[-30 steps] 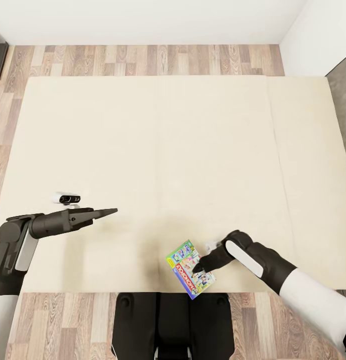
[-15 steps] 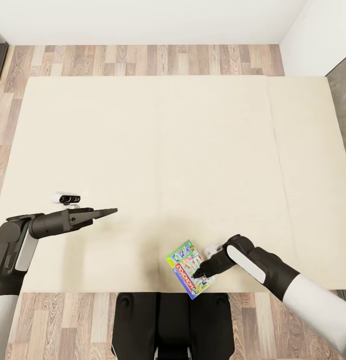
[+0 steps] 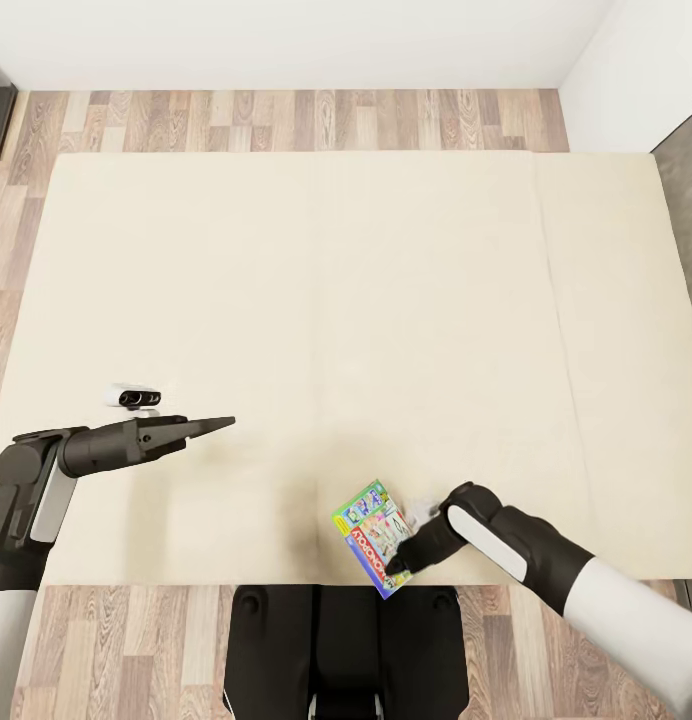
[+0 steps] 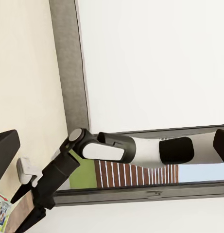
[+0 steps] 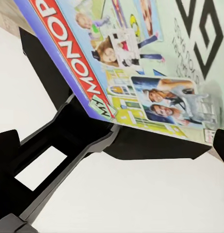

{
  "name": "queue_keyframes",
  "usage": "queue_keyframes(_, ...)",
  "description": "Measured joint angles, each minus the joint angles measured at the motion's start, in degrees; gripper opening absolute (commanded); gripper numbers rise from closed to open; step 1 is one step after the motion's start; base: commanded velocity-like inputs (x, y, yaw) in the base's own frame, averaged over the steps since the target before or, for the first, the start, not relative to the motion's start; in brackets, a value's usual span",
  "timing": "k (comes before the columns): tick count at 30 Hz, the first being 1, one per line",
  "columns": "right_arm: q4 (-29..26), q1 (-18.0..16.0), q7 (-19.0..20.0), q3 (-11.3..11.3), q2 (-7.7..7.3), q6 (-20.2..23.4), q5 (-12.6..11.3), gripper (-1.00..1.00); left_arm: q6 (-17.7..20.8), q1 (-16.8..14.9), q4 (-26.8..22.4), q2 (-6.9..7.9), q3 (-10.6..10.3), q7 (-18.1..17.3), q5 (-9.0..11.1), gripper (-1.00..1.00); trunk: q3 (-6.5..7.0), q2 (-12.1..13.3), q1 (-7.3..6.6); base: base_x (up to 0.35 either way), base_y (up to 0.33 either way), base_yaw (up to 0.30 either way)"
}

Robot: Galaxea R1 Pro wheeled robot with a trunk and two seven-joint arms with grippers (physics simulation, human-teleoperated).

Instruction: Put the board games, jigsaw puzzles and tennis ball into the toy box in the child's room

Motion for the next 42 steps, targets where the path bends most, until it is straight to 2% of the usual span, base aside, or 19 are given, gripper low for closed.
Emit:
queue_keyframes(23, 0.32, 1.1, -0.09, 0.41, 0.01, 0.0, 0.21, 1.0, 0.0, 0.0, -0.01, 0.0, 0.0, 0.0, 0.01, 1.0, 0.0, 0.0, 0.0, 0.0, 0.0, 0.0)
queue_keyframes(42, 0.39, 1.19, -0.09, 0.41, -0.57, 0.0, 0.2, 1.0, 0.0, 0.0, -0.01, 0.0, 0.0, 0.0, 0.0, 1.0, 0.0, 0.0, 0.0, 0.0, 0.0, 0.0)
